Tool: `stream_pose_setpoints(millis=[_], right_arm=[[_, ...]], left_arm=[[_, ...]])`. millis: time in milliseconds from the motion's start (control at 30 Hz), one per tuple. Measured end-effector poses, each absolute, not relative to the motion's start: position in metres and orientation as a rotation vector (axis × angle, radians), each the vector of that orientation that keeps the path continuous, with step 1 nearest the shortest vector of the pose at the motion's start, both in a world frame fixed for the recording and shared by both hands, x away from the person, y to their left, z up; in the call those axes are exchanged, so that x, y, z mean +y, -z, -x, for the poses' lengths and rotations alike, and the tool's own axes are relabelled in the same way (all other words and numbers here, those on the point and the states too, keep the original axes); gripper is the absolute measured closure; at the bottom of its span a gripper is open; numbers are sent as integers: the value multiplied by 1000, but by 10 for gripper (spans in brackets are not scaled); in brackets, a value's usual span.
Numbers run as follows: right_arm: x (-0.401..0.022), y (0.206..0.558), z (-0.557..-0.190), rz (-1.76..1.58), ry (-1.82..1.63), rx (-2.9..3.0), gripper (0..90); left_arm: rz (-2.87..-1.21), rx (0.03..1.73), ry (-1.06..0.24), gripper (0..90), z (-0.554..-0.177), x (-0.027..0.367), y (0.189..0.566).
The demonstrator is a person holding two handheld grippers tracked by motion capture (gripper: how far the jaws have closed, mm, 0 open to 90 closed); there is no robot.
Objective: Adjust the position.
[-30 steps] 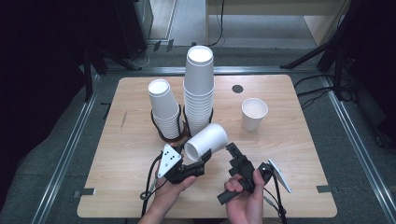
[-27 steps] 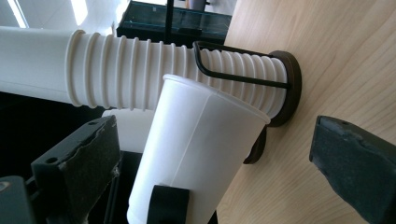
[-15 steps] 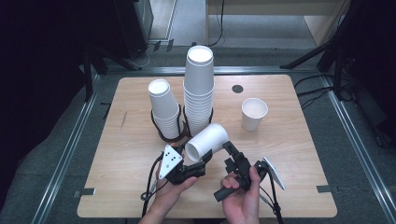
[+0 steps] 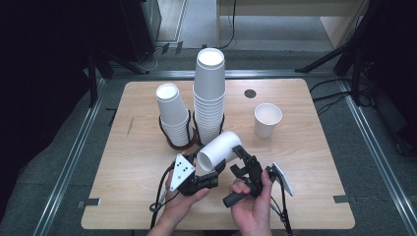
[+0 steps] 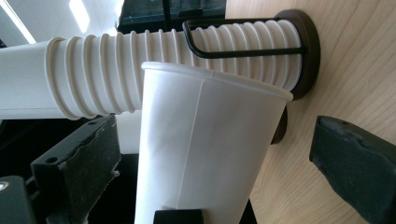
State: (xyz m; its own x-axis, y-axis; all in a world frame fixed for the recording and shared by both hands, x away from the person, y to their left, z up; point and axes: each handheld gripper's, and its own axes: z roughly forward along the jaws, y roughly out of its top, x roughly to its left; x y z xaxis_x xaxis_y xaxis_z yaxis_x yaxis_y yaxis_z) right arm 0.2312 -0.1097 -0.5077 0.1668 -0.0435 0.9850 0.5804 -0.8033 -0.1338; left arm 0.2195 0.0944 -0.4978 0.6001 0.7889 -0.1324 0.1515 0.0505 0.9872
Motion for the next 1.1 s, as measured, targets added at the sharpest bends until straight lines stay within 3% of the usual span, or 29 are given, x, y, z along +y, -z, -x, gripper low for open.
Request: stream_pose_setpoints(millis=[1100], right_arm=[[-104, 513, -253, 1901, 1649, -485, 25]], left_arm=[[-1497, 791, -559, 222, -215, 89, 496]])
